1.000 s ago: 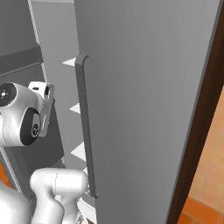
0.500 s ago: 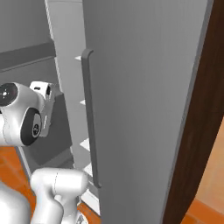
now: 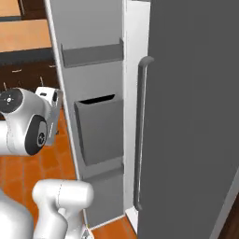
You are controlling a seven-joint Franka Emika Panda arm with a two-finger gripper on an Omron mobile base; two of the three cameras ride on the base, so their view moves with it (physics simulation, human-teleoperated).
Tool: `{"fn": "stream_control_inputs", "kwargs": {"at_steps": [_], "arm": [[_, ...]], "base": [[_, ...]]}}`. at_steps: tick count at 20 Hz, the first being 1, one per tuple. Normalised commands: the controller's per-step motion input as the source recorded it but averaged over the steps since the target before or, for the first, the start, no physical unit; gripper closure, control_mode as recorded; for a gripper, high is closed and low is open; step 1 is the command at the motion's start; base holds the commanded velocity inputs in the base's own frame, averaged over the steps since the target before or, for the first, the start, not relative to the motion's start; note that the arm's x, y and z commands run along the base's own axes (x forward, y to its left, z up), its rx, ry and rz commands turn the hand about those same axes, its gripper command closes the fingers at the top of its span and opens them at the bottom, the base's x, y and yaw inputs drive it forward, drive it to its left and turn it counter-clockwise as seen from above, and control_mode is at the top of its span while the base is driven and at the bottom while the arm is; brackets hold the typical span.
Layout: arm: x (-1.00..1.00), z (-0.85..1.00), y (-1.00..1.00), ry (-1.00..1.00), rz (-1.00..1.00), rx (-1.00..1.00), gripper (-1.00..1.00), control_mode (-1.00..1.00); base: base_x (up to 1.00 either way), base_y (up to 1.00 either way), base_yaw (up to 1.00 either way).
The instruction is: Take the meat container that has the shrimp and place it on the second highest rack of the freezer. Then take the vegetable container that has the carrot and corn and place it on the highest rack of the freezer.
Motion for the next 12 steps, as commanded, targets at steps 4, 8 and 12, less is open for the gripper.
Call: {"fn": "stream_control_inputs", "kwargs": {"at_steps": [4,8,12], "arm": [[0.00,0.00,0.00,0.00,0.00,0.00,-1.00,1.00],[0.00,0.00,0.00,0.00,0.00,0.00,-1.00,1.00],[0.00,0.00,0.00,0.00,0.00,0.00,-1.00,1.00]], "base": [[-0.82,0.00,0.79],[-0.64,0.23,0.69],[0.39,0.97,0.26]]}}
